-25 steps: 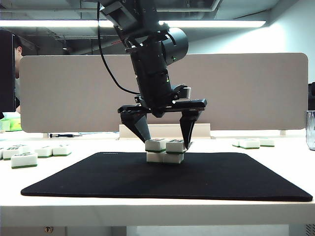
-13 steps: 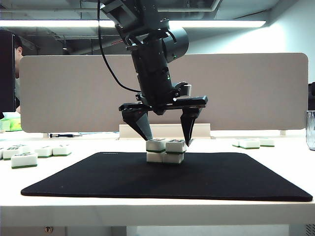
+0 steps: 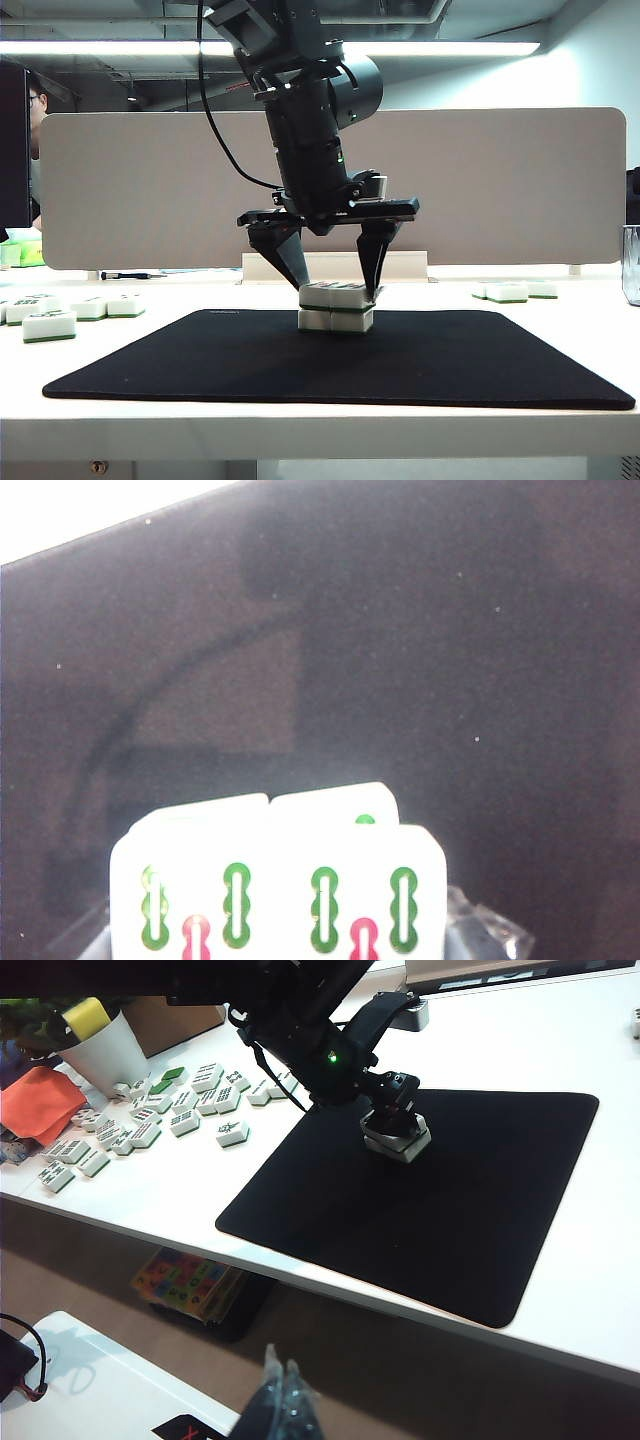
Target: Arrange four mahjong tiles into a neat stack, creating two layers of paired tiles.
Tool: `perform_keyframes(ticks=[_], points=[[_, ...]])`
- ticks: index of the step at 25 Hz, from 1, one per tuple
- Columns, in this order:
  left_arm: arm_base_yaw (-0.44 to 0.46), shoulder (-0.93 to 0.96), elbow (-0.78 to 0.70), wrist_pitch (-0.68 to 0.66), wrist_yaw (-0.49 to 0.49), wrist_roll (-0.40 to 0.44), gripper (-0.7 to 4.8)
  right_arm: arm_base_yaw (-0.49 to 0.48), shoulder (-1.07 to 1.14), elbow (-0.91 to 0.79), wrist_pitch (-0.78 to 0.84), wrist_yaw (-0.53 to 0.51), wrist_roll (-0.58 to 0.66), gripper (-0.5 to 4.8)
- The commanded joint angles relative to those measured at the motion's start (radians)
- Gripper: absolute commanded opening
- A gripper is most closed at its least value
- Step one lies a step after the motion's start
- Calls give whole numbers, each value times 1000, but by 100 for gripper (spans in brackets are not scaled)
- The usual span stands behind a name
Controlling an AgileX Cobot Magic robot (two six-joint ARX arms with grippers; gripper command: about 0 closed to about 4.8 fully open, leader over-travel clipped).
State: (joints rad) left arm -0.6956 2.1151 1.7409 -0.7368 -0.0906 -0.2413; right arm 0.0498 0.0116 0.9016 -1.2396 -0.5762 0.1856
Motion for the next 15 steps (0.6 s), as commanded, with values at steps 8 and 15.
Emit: perform_keyframes(ticks=[8, 15], points=[[-1, -4, 3, 5, -2, -2, 436, 1, -12, 3, 9, -2, -4, -1], [-1, -4, 87, -113, -2, -2, 436, 1, -12, 3, 9, -2, -4, -1]])
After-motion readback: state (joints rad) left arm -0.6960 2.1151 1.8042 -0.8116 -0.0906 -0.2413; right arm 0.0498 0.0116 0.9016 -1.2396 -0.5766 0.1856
